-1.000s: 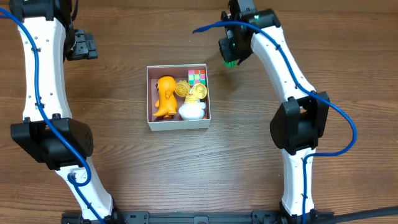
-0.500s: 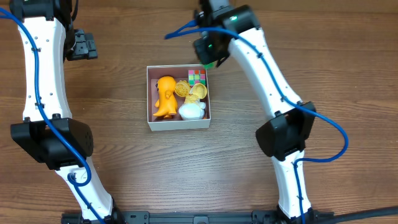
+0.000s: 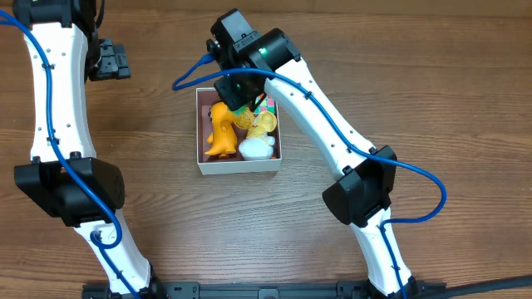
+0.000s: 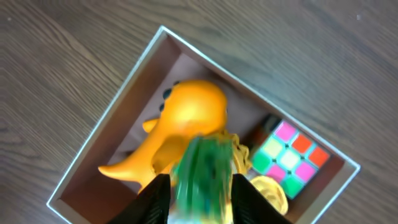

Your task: Pack container

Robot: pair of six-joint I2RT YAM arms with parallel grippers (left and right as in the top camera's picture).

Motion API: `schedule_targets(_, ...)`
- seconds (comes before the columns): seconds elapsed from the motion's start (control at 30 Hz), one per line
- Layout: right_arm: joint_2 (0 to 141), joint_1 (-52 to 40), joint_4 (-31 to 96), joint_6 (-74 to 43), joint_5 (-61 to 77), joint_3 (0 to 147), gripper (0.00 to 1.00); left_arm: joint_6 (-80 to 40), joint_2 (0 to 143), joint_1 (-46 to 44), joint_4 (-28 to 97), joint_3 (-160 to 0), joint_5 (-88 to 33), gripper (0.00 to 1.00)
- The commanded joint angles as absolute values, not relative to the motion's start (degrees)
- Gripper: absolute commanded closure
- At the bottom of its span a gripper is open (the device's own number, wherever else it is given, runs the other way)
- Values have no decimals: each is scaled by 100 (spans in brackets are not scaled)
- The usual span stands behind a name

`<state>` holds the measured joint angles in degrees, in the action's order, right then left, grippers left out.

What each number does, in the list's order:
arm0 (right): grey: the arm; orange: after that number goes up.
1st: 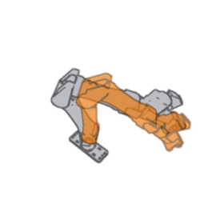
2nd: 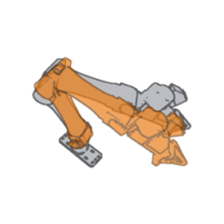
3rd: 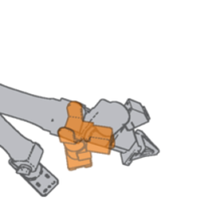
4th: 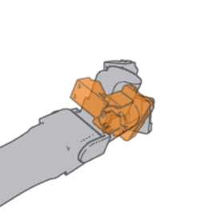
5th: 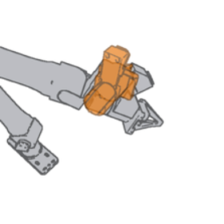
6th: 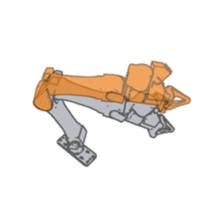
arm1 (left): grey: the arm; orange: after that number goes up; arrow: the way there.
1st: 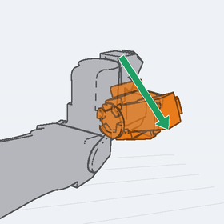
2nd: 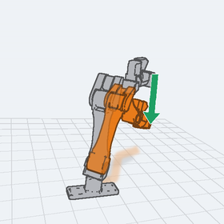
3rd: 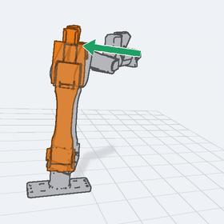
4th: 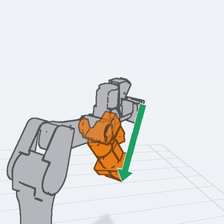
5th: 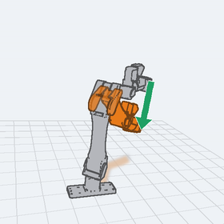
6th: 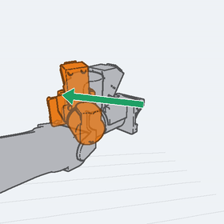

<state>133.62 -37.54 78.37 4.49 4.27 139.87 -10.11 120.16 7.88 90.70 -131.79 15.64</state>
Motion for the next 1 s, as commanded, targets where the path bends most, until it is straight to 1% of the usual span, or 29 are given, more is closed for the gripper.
schedule_targets(0.0, 13356, -3754, 7712, 423, 561, 14138, 64, -902, 12090, 797, 9078, -13286, 1540, 0)
schedule_targets(0.23, 13356, -3747, 7631, 423, 567, 14138, 56, -902, 12090, 797, 9078, -13286, 1540, 0)
schedule_targets(0.4, 13356, -3693, 7555, 421, 565, 14138, 45, -902, 12090, 794, 9078, -13286, 1540, 0)
schedule_targets(0.67, 13353, -3531, 7603, 419, 569, 14140, 43, -902, 12090, 794, 9078, -13286, 1540, 0)
schedule_targets(0.73, 13351, -3496, 7627, 423, 561, 14147, 39, -902, 12090, 794, 9078, -13286, 1540, 0)
schedule_targets(0.83, 13351, -3367, 7638, 423, 290, 14191, 37, -902, 12090, 794, 9078, -13286, 1540, 0)
schedule_targets(0.9, 13345, -3236, 7644, 421, 130, 14210, 30, -902, 12090, 794, 9078, -13286, 1540, 0)
schedule_targets(0.93, 13343, -3124, 7664, 414, 115, 14234, 24, -902, 12090, 794, 9078, -13286, 1540, 0)
schedule_targets(0.97, 13340, -3024, 7682, 331, 108, 14261, 14, -902, 12090, 794, 9078, -13286, 1540, 0)
